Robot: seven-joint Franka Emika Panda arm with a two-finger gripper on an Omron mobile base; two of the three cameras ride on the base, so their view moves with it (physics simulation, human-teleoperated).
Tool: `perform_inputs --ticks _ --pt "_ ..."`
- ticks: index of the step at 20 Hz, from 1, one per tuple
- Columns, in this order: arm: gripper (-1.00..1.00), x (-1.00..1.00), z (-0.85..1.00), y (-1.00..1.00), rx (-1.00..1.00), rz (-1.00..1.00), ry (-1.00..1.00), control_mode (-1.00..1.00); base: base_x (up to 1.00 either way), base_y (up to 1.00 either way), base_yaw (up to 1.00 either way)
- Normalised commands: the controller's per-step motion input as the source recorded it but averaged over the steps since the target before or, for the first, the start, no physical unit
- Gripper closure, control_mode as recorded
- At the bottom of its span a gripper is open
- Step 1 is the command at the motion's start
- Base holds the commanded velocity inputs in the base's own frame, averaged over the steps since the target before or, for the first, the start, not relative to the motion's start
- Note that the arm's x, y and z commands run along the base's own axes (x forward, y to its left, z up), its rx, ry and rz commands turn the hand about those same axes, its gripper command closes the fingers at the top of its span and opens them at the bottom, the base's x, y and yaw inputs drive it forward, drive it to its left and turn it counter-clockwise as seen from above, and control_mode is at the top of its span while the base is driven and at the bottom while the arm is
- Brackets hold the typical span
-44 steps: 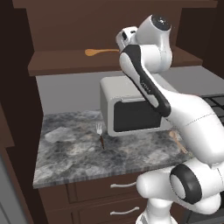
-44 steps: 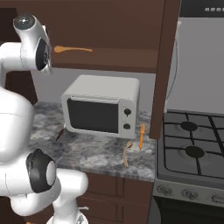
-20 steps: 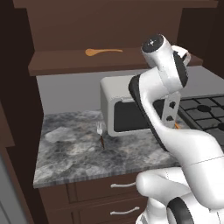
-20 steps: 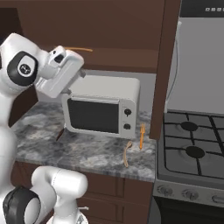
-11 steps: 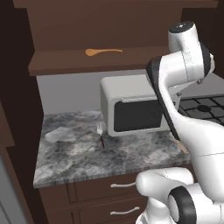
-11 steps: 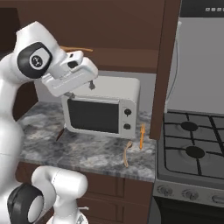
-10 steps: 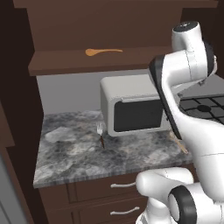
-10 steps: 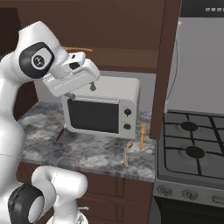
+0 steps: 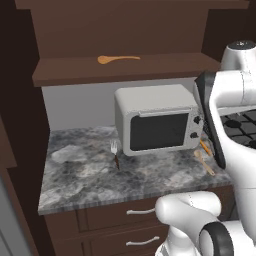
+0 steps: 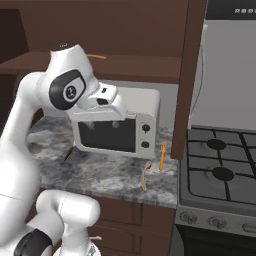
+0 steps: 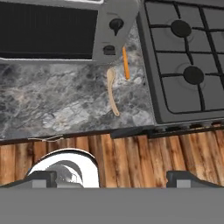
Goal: Organize the utensils by type. Pick up the wooden spoons from the counter and place them in the open cabinet. Then pick up the metallic utensils from the counter and place them in the open drawer.
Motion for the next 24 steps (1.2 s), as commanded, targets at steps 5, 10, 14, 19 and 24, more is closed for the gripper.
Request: perform_inputs --ticks 5,10,14,19,24 --pt "-1.0 0.02 -0.54 -0.12 0.1 -0.08 0.11 -1.0 0.0 0.0 0.0" --pt "-1.0 0.07 -0.48 -0.11 0.03 -0.01 0.05 -1.0 0.0 0.0 0.0" --pt "-1.0 0.01 -0.48 -0.19 0.0 0.0 0.06 -1.0 0.0 0.0 0.0" --pt "-1.0 0.0 -0.42 -0.24 0.01 0.0 0.04 -1.0 0.0 0.0 0.0" --pt "-1.0 0.0 -0.43 -0.24 0.04 0.0 0.05 -1.0 0.0 0.0 0.0"
